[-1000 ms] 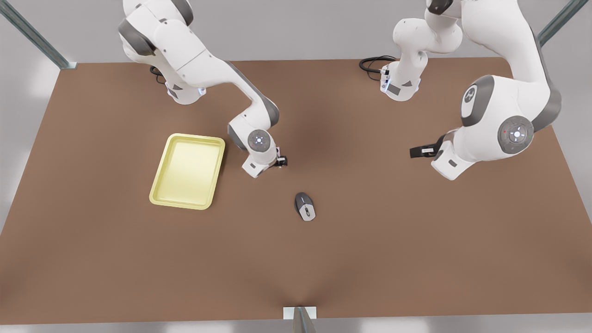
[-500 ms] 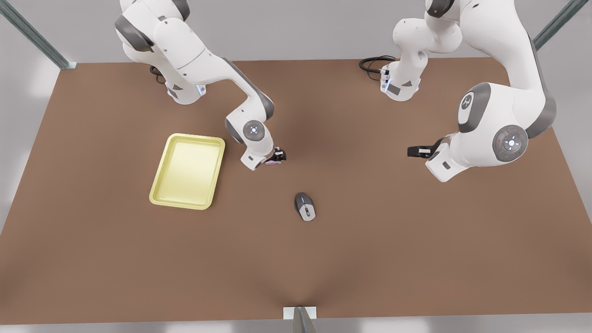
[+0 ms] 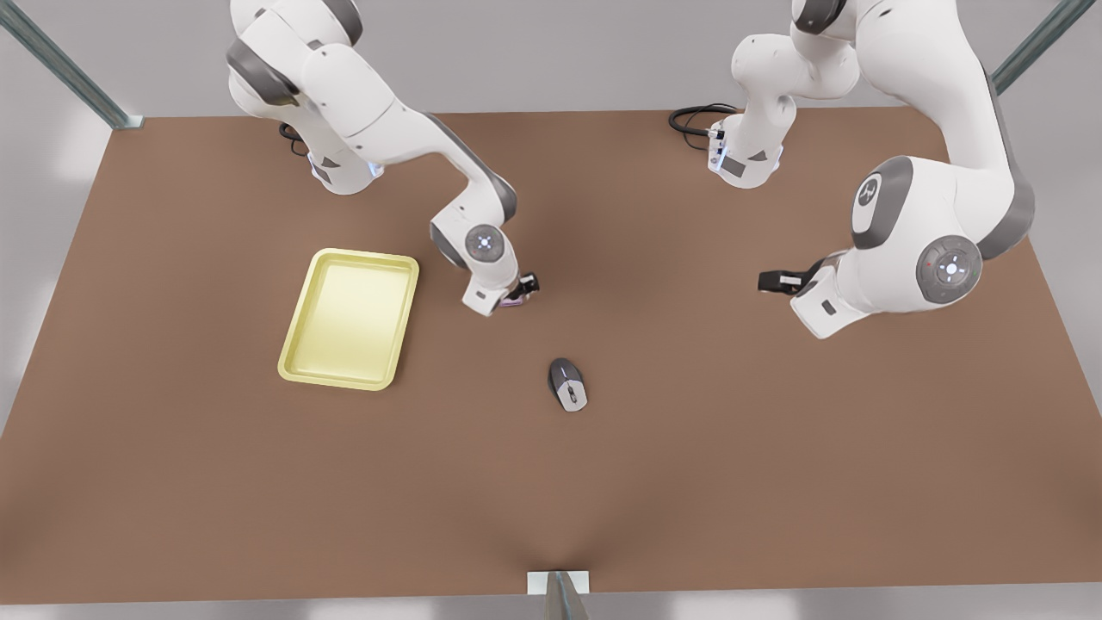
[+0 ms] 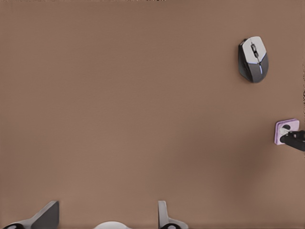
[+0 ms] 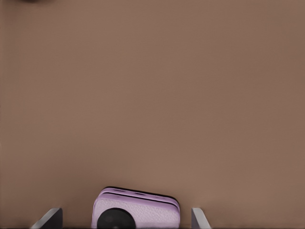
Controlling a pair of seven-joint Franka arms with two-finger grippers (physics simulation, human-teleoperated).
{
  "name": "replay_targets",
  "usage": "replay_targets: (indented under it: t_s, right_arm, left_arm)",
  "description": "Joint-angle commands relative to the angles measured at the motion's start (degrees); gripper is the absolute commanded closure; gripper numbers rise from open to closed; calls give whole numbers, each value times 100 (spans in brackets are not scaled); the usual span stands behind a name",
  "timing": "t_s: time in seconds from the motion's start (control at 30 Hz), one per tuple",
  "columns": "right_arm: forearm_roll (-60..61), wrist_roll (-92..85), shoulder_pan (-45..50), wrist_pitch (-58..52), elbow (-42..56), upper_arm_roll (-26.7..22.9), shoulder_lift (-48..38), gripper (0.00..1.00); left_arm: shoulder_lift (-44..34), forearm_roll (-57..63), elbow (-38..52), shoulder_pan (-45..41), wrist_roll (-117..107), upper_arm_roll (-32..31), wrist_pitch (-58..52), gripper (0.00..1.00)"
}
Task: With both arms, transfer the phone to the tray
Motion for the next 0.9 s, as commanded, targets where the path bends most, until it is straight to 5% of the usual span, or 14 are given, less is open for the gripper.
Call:
replay_targets:
  t_s: [0.0, 0.27, 0.67, 0.87]
  right_arm:
    - [5, -297, 32, -20, -24, 2, -2, 0]
    - [5, -279, 32, 6, -209, 2, 16, 0]
    - [5, -279, 32, 33, -174, 2, 139, 0]
    - [5, 1057, 32, -161, -262, 125, 139, 0]
  left_arm:
    - [-24, -2, 8, -3, 272, -23, -35, 0]
    - [-191, -292, -71, 6, 281, 522, -167, 0]
    - [-208, -257, -115, 6, 281, 566, -229, 0]
    - [-182, -257, -106, 6, 281, 557, -220, 0]
